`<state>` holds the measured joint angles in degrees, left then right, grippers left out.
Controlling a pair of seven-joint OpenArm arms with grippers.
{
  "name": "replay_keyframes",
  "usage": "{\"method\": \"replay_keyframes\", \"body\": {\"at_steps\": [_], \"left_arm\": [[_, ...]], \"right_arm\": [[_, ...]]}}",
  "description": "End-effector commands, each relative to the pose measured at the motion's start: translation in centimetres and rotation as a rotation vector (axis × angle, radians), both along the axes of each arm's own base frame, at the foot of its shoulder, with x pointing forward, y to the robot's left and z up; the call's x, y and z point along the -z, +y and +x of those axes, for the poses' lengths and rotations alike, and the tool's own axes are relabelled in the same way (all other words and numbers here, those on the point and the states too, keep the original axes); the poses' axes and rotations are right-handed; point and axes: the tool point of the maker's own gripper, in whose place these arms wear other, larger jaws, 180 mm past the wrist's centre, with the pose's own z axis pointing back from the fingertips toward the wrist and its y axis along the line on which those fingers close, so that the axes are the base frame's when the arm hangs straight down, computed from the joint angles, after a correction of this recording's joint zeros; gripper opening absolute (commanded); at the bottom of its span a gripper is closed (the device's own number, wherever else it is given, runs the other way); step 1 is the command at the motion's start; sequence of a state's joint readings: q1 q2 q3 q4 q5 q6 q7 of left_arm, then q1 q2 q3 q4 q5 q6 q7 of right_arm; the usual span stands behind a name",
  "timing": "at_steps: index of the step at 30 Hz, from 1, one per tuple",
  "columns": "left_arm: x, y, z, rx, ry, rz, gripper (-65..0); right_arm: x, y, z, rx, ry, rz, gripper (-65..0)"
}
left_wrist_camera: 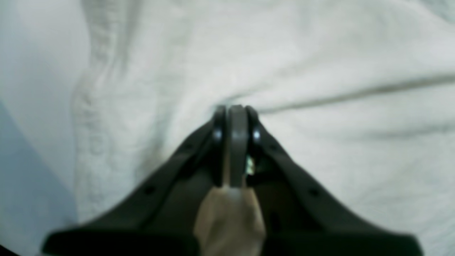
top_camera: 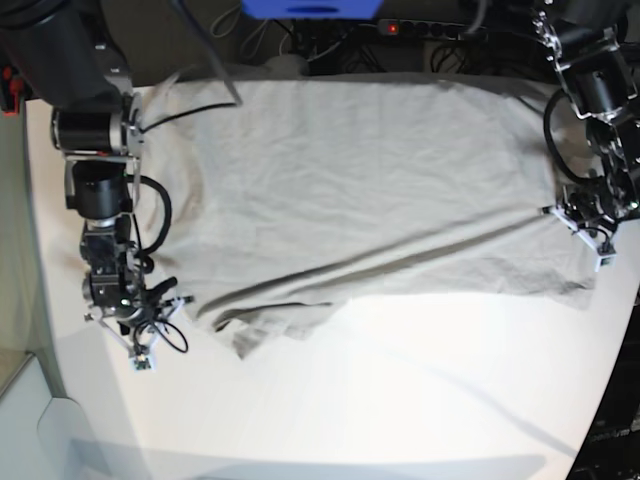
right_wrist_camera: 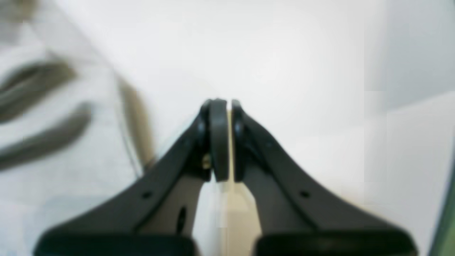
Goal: Layout the t-shirt on the table in an organized manner, then fold the t-shirt properly
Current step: 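Pull the hem corner outward with the right gripper to flatten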
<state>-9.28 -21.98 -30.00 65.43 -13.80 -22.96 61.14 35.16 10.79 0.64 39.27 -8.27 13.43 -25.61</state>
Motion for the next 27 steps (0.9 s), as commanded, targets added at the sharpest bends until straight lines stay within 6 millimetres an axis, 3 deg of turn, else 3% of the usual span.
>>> {"method": "replay_keyframes", "body": {"at_steps": [1,6,11,15,21,27], "left_arm": [[-1.9,0.2,1.5,0.001,-0.064,-0.001,-62.8],[-5.3,-1.4,3.6,0.028,-0.192,-0.069,-62.8],[-7.4,-1.6,4.9,0.042,-0.265,-0.048,-62.8],[-9.2,1.3,6.0,-0.019,-0.344,0.019,-62.8],[-6.6,3.4,8.1,-0.095,-0.341,0.028,-62.8],[-3.0,3.9,9.4,-0.145,-0.313,0.003,-62.8]], "right_arm": [[-3.7,0.6,2.5,-0.034,-0.106,0.01,-63.9],[-6.3,3.5,3.1,-0.113,-0.129,0.019,-64.0],[-5.9,5.5,2.5,-0.149,-0.066,0.032,-64.0],[-4.6,6.9,0.8,-0.222,-0.039,0.04,-64.0],[-5.1,8.0,-0.3,-0.252,-0.084,0.035,-64.0],[-5.0,8.1,-0.3,-0.253,-0.08,0.033,-63.7]]}}
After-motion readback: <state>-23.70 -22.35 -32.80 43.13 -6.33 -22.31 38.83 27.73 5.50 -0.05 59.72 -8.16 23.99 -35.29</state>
